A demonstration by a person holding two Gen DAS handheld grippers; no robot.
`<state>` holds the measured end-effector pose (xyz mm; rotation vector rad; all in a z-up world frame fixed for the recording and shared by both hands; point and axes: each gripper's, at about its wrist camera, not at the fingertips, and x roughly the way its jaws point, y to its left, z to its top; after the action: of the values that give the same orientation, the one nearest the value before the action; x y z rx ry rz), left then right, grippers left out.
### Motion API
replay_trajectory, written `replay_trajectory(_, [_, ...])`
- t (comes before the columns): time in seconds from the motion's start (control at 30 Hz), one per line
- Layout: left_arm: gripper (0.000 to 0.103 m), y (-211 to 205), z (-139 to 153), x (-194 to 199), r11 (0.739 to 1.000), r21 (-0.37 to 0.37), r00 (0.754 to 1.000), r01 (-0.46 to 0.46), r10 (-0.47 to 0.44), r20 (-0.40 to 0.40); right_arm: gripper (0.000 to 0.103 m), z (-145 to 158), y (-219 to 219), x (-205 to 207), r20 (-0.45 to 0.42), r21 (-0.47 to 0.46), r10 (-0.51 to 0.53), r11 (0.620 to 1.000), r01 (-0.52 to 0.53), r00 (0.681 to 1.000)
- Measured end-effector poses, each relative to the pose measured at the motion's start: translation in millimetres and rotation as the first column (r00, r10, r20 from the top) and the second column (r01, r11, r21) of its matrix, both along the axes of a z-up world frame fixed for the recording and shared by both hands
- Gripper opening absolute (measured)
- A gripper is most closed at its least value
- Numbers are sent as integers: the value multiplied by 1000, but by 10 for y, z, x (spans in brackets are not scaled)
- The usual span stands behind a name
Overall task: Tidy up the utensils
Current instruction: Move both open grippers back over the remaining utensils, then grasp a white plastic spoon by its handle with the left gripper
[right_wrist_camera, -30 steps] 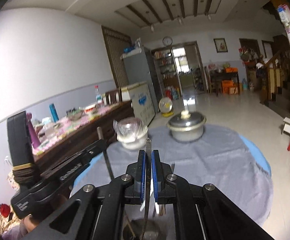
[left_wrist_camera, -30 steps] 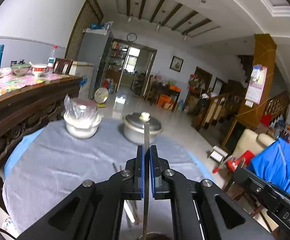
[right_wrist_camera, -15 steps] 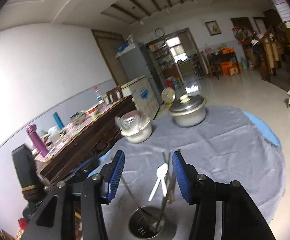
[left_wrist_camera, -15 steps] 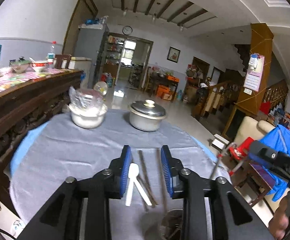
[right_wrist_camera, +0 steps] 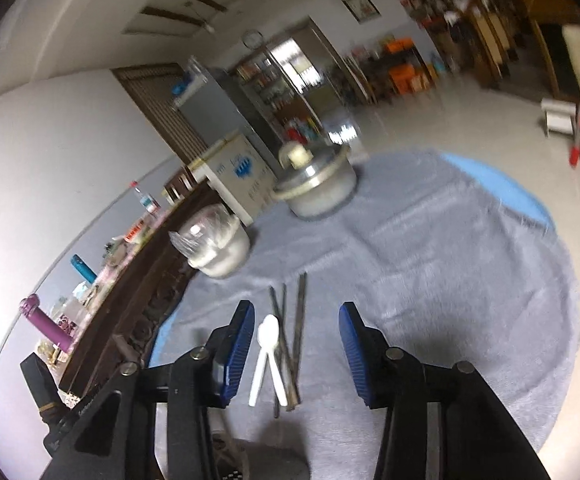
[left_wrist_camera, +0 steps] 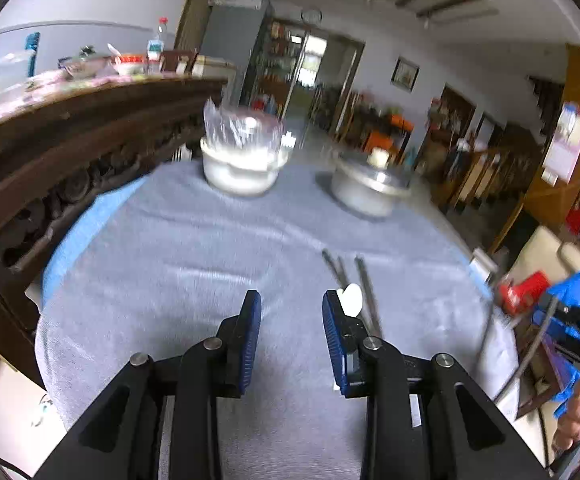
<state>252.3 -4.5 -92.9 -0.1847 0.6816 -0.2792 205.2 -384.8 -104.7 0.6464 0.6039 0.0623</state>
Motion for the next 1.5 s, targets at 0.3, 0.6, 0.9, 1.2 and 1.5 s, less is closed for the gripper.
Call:
replay_trajectory(0.3, [32, -448, -422, 589, 991, 78, 986, 113, -102, -135, 43, -623, -64, 250, -126, 64, 43, 997, -36, 991])
replay_trajectory(0.6, [57, -1040, -573, 923, 970, 118, 969, 212, -193, -154, 43, -840, -150, 410, -175, 84, 67, 995, -53, 982])
replay_trajectory(0.9, [57, -1347, -824, 1247, 963, 108, 952, 247, -221, -209, 43, -979, -120, 556, -206, 86, 92, 993, -76, 974])
replay_trajectory(1.2, [0, -1007, -902, 1306, 975, -9, 944, 223, -218, -246, 43, -934, 147, 876, -183, 62, 233, 972, -225, 955])
replay_trajectory(1.5, [10, -730, -891, 1110, 974, 8, 936, 226, -215, -280, 43, -1009, 539, 1313, -219, 4, 319, 945, -326, 922])
